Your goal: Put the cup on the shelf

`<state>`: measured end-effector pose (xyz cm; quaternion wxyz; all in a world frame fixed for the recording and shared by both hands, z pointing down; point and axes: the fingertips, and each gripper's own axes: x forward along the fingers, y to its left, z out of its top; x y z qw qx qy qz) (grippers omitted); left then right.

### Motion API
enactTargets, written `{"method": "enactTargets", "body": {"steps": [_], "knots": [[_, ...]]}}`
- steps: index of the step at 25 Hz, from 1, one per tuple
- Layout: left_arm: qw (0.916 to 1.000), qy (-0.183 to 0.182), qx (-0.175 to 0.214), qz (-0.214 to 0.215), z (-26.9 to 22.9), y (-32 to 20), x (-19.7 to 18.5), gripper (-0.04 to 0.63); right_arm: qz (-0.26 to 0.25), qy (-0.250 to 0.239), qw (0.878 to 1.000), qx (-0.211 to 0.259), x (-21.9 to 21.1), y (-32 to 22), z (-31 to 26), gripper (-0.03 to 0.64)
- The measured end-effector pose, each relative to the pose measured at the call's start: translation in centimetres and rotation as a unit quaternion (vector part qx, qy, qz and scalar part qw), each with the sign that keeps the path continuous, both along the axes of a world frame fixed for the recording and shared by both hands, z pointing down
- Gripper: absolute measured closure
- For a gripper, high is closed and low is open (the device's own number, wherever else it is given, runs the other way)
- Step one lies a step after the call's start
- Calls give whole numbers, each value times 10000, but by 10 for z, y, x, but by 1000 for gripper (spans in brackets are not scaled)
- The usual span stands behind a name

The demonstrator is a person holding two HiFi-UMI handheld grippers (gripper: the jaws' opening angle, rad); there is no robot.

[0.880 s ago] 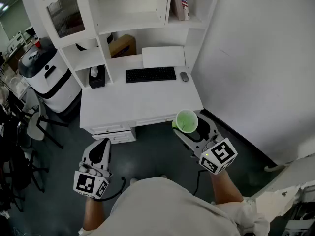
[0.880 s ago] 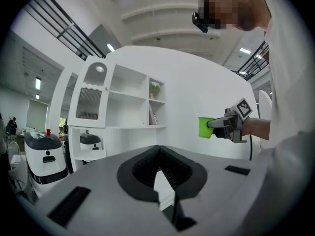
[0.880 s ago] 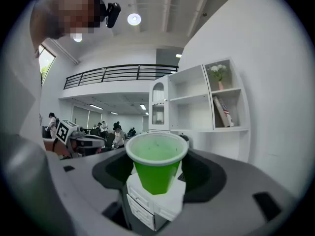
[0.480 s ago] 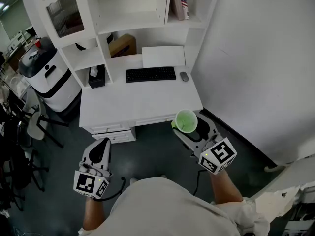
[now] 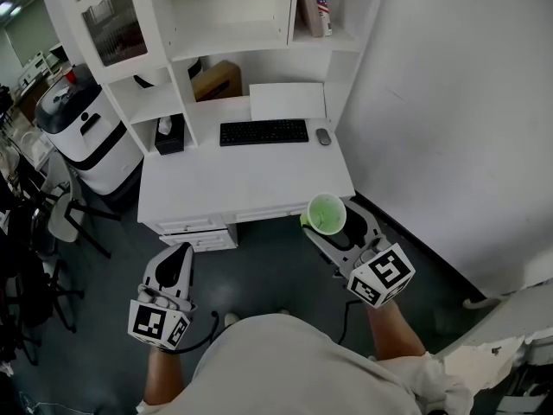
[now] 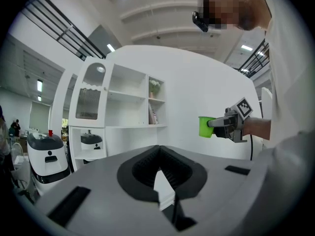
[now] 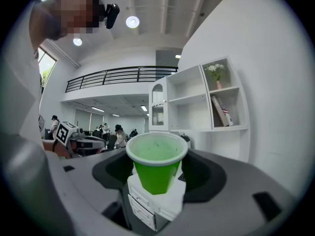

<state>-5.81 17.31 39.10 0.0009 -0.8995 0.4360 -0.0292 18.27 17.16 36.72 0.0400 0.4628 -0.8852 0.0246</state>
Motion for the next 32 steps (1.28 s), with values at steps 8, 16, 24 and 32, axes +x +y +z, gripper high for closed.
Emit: {"method": "enactTargets", "body": {"steps": [8,16,24,32], "knots": [[9997,47,-70,-225,7,12,25,595,-216,38,9997,-44,23,-2,3,304],[9996,48,-133,-259,19,-6,28,595,-235,75,9996,-119,29,-23,15,303],[9998,161,-55,-109,24,-70,14,595,-131,127,9997,-132,8,-70,20,304],[9995,177,-7,242,23,-154,-6,595,186,168,9997,-52,-15,-143,15,304]]}}
